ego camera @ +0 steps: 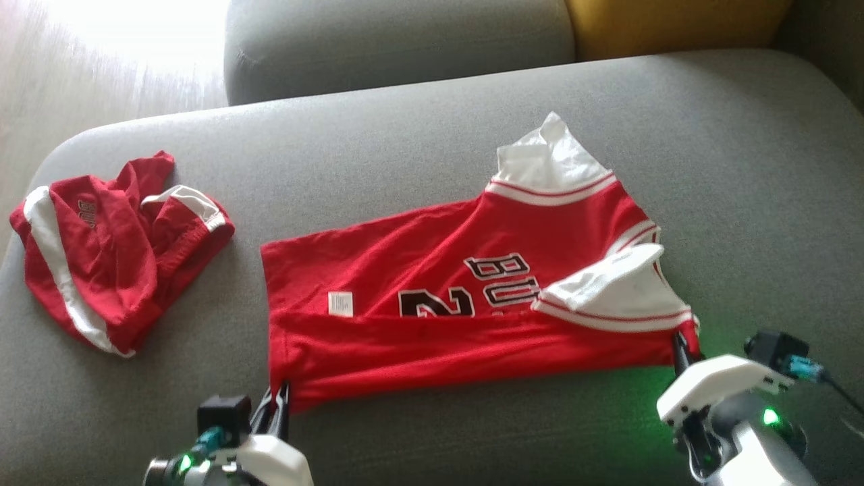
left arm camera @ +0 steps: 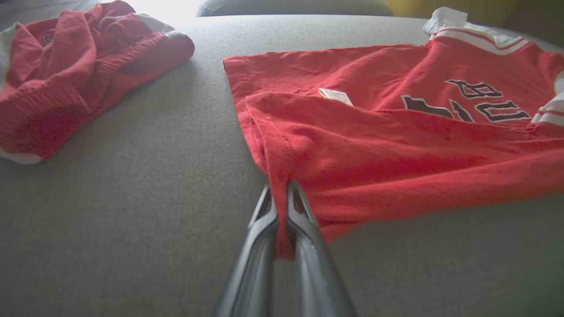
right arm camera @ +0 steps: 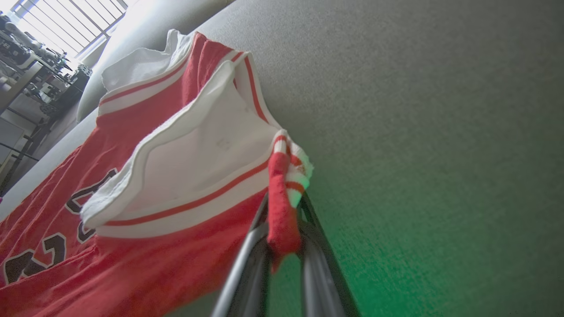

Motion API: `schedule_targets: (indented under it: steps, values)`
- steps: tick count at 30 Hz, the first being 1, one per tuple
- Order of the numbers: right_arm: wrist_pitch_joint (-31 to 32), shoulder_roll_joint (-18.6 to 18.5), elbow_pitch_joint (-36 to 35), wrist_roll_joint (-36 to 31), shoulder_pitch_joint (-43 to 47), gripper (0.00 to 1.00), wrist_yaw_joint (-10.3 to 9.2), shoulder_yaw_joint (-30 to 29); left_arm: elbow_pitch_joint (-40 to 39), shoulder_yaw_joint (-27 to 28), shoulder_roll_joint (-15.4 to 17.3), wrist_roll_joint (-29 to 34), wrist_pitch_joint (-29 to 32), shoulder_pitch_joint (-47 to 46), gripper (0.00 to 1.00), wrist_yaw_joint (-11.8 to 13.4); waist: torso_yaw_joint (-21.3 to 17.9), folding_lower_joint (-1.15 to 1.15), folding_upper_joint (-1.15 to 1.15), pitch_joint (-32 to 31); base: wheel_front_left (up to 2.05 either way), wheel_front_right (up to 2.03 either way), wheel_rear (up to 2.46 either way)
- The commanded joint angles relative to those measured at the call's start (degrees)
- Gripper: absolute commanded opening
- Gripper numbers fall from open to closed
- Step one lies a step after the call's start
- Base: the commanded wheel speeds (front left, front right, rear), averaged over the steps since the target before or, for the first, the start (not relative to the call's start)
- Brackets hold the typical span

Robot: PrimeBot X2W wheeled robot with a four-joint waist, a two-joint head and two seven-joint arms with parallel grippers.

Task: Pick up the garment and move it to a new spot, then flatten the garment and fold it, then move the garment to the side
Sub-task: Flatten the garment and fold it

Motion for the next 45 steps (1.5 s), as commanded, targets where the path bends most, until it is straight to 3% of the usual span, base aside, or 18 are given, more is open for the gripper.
schedule_targets:
  steps: [1, 11, 12, 13, 14, 15, 23, 34, 40, 45]
  values:
    - [0.4, 0.1, -2.5, -0.1, 0.2, 0.0, -0.02, 1.1, -2.0, 1.9, 1.7, -0.3, -0.2, -1.1, 0.0, 0.7, -0.1, 0.0, 0.0, -0.4, 0.0, 0.0, 0.0]
    - [6.3, 0.1, -13.1, -0.4, 8.7, 0.0, -0.02, -0.3, -2.6, 0.6, 1.5, -0.9, 1.5, 2.7, 0.0, 1.6, -0.5, 0.0, 0.0, -0.8, 0.0, 0.0, 0.0]
    - [7.0, 0.1, -14.2, -0.5, 9.3, 0.29, -0.02, -0.5, -2.5, 0.5, 1.4, -1.0, 1.8, 2.8, 0.06, 1.7, -0.4, 0.0, 0.0, -0.8, 0.0, 0.0, 0.0]
    - [7.5, 0.1, -15.5, -0.5, 9.8, 0.87, -0.02, -0.6, -2.4, 0.4, 1.3, -1.1, 2.2, 2.9, 0.25, 1.8, -0.4, 0.0, 0.0, -0.8, 0.0, 0.0, 0.0]
    - [8.0, 0.1, -16.8, -0.4, 10.3, 1.0, -0.02, -0.8, -2.2, 0.5, 1.2, -1.4, 2.7, 3.0, 0.47, 1.9, -0.4, 0.0, 0.0, -0.7, 0.0, 0.0, 0.0]
    - [8.2, 0.1, -18.0, -0.3, 10.7, 1.0, -0.02, -1.3, -2.0, 0.5, 1.2, -1.8, 3.4, 3.1, 1.0, 1.9, -0.3, 0.0, 0.0, -0.7, 0.0, 0.0, 0.0]
    - [6.3, 0.1, -26.2, -2.9, 11.8, 1.0, -0.02, -6.4, -4.0, 2.5, 3.0, -2.4, 2.8, 2.0, 1.0, 3.2, 0.7, 0.0, 0.0, -0.4, 0.0, 0.0, 0.0]
    - [-1.0, 0.1, -45.7, -9.0, 14.0, 1.0, -0.02, 2.8, -18.4, 7.1, 2.5, 2.8, -0.8, -0.1, 1.0, 4.4, 1.4, 0.0, 0.0, 0.5, 0.0, 0.0, 0.0]
    - [-3.1, 0.1, -49.7, -14.2, 16.4, 1.0, -0.02, 6.7, -23.5, 10.5, 0.1, 6.9, -0.8, 2.2, 1.0, 4.0, 0.9, 0.0, 0.0, 1.0, 0.0, 0.0, 0.0]
    - [-3.6, 0.1, -50.8, -15.2, 16.4, 1.0, -0.02, 8.2, -20.0, 11.5, -1.2, 8.7, -0.8, 2.1, 1.0, 3.2, -0.1, 0.0, 0.0, 2.8, 0.0, 0.0, 0.0]
